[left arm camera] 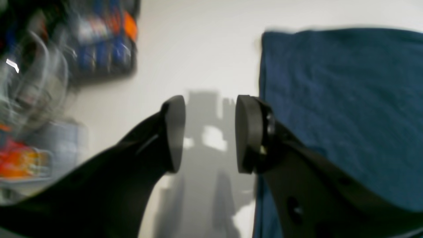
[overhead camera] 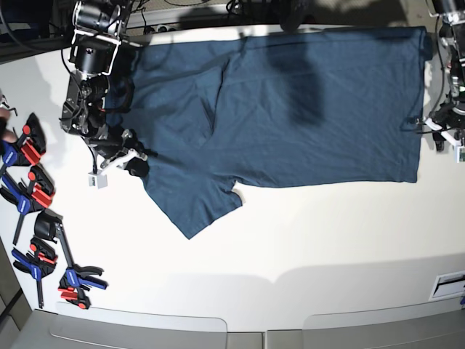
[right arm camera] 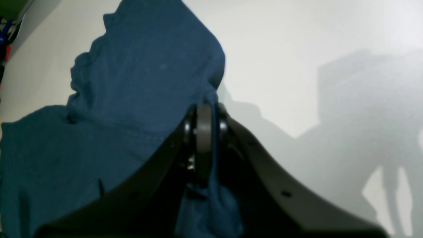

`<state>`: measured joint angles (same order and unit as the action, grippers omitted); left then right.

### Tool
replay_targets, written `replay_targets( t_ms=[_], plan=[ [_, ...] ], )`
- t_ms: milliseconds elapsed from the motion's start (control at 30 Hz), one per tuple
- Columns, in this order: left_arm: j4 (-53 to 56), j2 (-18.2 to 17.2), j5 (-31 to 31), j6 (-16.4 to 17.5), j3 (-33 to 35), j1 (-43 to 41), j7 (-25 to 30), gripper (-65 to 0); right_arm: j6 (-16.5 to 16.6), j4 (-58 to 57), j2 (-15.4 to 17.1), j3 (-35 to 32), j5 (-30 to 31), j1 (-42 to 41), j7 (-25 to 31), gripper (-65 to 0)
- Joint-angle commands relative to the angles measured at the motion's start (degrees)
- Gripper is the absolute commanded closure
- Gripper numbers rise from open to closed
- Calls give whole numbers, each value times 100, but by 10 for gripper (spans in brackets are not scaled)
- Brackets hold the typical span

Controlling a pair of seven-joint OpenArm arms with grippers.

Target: Fold the T-shirt properly

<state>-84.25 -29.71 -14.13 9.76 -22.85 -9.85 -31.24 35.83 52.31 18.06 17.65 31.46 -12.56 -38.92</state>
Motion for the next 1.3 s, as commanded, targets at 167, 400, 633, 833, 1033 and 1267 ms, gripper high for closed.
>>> replay_targets(
  t_ms=[167,400,633,833,1033,1267],
  plan=[
    [1600,-485,-1156,103,-44,957,105,-235,-46,46,63,-11,-125,-61,-103,0],
    [2933,-684,-1711,568,-44,2000,-289,-251,-46,46,63,-11,-125,-61,-103,0],
    [3958,-669,-2221,1023,-44,2649,-367,-267,-46,46,63,-11,-127,-59,-103,0],
    [4422,-649,-2664,1163,-44,2828,-382,-267,-46,46,63,-11,-125,-59,-103,0],
    [4422,-474,-2664,1178,-44,2826,-546,-267,-46,46,63,-11,-125,-59,-101,0],
    [4422,-105,-2645,1300,-44,2826,-629,-267,-46,46,63,-11,-125,-59,-103,0]
  ],
)
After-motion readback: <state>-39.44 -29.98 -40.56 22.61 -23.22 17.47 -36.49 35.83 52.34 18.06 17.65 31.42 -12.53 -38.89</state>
